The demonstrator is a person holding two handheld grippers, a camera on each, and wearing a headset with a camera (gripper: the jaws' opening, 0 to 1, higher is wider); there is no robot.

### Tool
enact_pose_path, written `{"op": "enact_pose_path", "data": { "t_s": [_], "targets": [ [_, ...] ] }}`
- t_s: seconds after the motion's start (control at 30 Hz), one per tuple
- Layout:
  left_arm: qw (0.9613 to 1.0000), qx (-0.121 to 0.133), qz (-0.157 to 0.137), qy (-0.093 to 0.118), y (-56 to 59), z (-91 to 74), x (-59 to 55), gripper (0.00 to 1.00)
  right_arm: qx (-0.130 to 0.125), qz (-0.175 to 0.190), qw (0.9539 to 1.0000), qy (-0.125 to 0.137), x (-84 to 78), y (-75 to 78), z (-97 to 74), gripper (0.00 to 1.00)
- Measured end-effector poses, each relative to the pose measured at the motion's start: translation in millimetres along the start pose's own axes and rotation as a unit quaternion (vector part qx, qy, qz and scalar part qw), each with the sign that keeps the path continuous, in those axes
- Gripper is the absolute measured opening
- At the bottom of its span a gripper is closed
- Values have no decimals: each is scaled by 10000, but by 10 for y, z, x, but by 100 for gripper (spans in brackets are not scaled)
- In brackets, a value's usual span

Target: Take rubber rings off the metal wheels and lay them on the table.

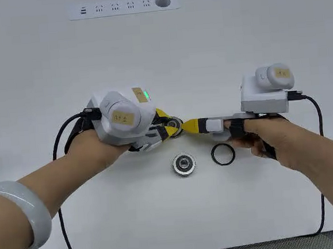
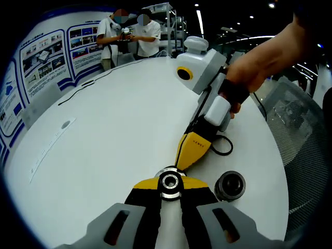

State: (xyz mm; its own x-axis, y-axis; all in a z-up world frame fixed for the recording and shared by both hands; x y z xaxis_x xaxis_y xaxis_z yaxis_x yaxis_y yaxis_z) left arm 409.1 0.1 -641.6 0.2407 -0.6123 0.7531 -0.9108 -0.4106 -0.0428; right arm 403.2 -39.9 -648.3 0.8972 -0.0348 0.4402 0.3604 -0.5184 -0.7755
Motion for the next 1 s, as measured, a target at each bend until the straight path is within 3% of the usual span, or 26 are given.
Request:
{"op": "enact_pose_path", "data": {
  "t_s": [0.73,0.8,0.87,1.0],
  "targets": [
    [10000,-1,-2,-7,-1,13,-6,13,-166,-315,9994,-4,22,-13,-36,1],
    [10000,-2,-13,5,3,15,-2,13,-27,-199,9998,63,39,-77,-41,1],
    [10000,-2,-4,-6,5,16,-1,13,-150,-454,9989,17,36,-57,-30,1],
    [10000,-5,-9,7,11,11,3,13,-90,-337,9994,22,29,-55,-36,1]
  ]
}}
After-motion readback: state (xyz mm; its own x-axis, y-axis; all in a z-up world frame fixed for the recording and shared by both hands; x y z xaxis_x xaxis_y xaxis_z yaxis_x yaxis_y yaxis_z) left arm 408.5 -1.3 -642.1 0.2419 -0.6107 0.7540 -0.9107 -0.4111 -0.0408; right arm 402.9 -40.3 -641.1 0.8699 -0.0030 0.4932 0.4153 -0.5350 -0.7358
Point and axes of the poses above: the centre of the closed fingertips' face, and the gripper's own axes: z roughly forward along the fingers, y roughly to its right, x roughly out of its top, the point moved 2 cm from there along -z, roughly backward along the fingers, and after that the axes turned 2 degrees about x, right-handed, at the moved point
